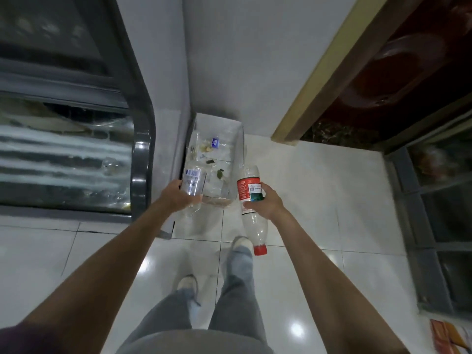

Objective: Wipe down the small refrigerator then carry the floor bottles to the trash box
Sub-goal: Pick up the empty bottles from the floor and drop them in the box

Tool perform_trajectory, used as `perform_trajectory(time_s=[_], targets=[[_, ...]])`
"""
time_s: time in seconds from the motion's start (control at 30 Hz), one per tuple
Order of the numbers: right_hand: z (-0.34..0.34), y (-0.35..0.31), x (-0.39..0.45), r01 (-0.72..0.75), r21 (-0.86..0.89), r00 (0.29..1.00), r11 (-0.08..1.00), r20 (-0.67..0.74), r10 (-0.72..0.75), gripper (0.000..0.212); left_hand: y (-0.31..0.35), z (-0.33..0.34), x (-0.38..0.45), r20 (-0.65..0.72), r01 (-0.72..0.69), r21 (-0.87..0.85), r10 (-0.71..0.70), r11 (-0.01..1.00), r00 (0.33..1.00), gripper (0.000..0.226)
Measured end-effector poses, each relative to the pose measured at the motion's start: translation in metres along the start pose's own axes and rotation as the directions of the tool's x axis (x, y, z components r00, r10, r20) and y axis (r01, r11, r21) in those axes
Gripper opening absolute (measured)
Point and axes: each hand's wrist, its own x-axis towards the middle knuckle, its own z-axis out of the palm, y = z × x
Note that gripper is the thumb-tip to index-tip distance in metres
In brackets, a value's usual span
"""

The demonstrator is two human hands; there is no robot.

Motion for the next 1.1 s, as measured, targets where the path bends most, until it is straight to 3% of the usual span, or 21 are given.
perform_trajectory(time_s=[0.17, 0.37, 0.53, 1.1], targets=[[-0.033, -0.025, 0.066, 0.031, -0.035, 0.996, 0.999, 0.079, -0.028, 0.07, 0.035, 0.007, 0.045, -0.059, 0.08, -0.051, -0.083, 0.995, 0.995, 0.03], [-0.066, -0.045, 0.155, 0.046, -0.085, 0.986, 0.995, 0.165, -0.032, 0.072, 0.08, 0.015, 0.11, -0.105, 0.206, -0.079, -0.213, 0.975, 0.971, 0.043], [-0.073, -0.057, 0.221, 0.026, -0.109, 0.982, 0.994, 0.191, -0.005, 0.069, 0.104, 0.014, 0.164, -0.117, 0.217, -0.111, -0.229, 0.97, 0.966, 0.027], [-0.006, -0.08, 0.409, -0.087, -0.113, 0.983, 0.99, 0.151, 0.104, 0.074, 0.094, -0.015, 0.364, -0.065, 0.291, 0.018, -0.29, 0.956, 0.955, 0.062]])
